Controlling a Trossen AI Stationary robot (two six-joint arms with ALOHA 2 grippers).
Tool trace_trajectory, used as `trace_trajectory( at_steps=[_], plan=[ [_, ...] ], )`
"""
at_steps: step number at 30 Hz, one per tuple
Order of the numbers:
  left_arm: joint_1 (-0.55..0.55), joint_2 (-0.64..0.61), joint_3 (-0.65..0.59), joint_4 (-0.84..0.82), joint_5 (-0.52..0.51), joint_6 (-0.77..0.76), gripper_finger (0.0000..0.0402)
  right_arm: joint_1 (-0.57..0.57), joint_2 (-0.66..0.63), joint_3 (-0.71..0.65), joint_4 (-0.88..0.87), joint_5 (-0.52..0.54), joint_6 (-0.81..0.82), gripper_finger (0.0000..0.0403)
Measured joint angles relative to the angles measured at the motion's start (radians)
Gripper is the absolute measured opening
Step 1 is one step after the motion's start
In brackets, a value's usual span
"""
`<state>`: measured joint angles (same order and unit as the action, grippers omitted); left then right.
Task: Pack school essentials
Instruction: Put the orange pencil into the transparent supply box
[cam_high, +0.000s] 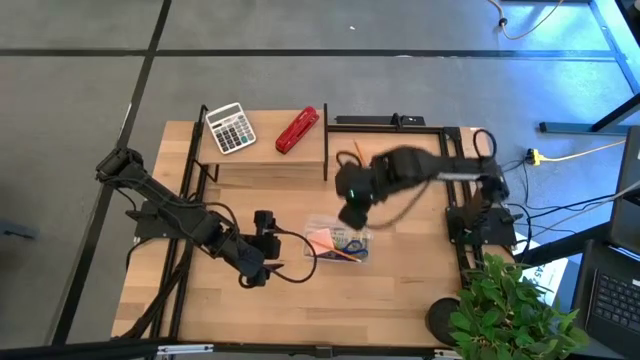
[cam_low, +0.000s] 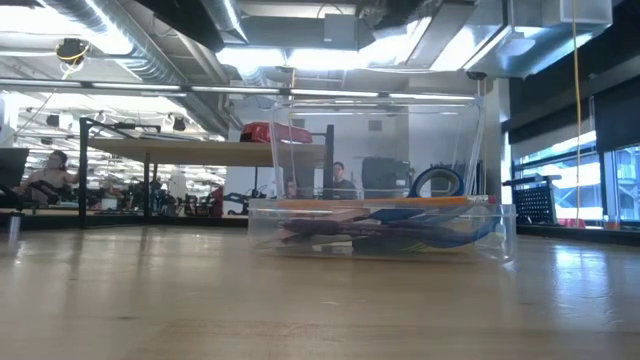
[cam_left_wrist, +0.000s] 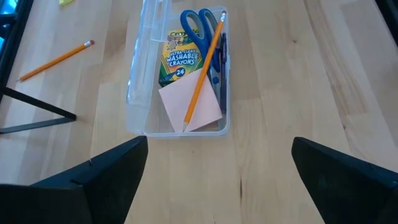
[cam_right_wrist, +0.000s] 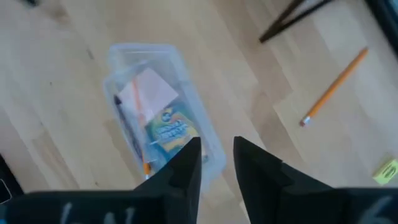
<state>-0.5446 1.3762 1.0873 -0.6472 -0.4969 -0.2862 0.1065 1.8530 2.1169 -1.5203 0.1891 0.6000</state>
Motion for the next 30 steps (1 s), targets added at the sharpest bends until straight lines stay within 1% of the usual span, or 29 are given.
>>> trace_trajectory(
  at_steps=[3,6,11,13,15,18,19,23,26,27,30],
  plan=[
    [0.000,0.000,0.000,0.000,0.000,-0.014,0.0393,-0.099,0.000,-0.024,-0.001,-0.088,-0.034,0.0097],
    [0.004,0.000,0.000,0.000,0.000,-0.021,0.0393,-0.195,0.000,-0.074,-0.004,-0.141,-0.039,0.0097],
    [0.022,0.000,0.000,-0.001,0.000,-0.022,0.0393,-0.333,-0.003,-0.191,0.030,-0.165,-0.002,0.0097],
    [0.037,0.000,0.000,-0.001,0.000,-0.022,0.0393,-0.379,-0.003,-0.243,0.081,-0.187,-0.026,0.0097],
    [0.056,0.000,0.000,-0.005,-0.001,-0.022,0.0393,-0.426,-0.003,-0.297,0.168,-0.227,-0.053,0.0097],
    [0.091,0.000,0.000,-0.008,-0.013,-0.022,0.0393,-0.497,-0.003,-0.387,0.296,-0.337,-0.066,0.0097],
    [0.104,0.000,0.000,-0.011,-0.014,-0.022,0.0393,-0.518,-0.003,-0.418,0.344,-0.353,-0.074,0.0097],
    [0.156,0.000,0.000,-0.019,-0.016,-0.022,0.0393,-0.587,-0.003,-0.514,0.432,-0.364,-0.083,0.0097],
    [0.191,0.000,0.000,-0.019,-0.016,-0.020,0.0393,-0.618,-0.003,-0.554,0.420,-0.355,-0.112,0.0097],
    [0.201,0.000,0.000,-0.018,-0.016,-0.020,0.0393,-0.623,-0.003,-0.562,0.429,-0.335,-0.128,0.0097],
    [0.231,0.000,0.000,-0.018,-0.016,-0.018,0.0393,-0.638,-0.003,-0.598,0.468,-0.226,-0.133,0.0097]
  ],
)
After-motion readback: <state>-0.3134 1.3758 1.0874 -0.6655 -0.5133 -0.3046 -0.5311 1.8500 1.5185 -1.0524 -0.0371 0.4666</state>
